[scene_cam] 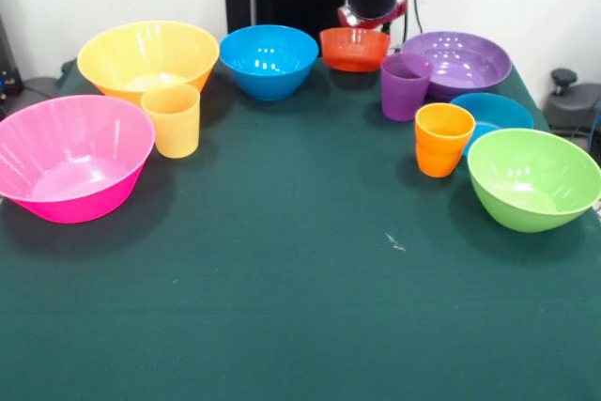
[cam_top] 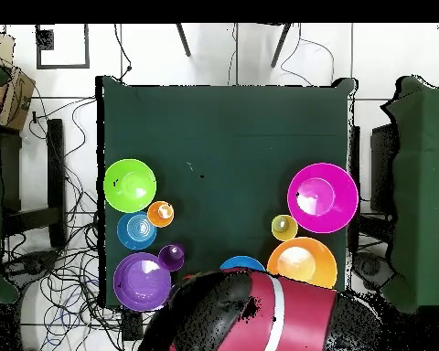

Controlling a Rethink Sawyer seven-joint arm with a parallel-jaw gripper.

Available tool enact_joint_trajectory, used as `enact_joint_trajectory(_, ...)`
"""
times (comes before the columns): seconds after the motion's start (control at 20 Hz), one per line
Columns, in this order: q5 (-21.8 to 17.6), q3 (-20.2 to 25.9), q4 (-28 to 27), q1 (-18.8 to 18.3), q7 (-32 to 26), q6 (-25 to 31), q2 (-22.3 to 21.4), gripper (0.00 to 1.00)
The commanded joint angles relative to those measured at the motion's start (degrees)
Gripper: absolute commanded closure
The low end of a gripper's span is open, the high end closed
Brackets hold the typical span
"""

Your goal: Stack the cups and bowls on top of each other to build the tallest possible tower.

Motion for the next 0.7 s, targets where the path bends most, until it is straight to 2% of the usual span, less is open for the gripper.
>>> enact_joint_trajectory(0.05,1.6,6.7,-5.1,-1.9,4.6,-1.1,-2.5,0.00)
enact_joint_trajectory(0.3,2.2,8.8,-5.5,-3.1,4.3,-0.8,-2.0,0.00)
enact_joint_trajectory(0.55,2.8,9.0,-5.0,-2.0,6.1,-1.4,-3.6,0.00)
enact_joint_trajectory(0.7,2.8,9.1,-6.0,-1.4,6.6,-2.6,-3.1,0.00)
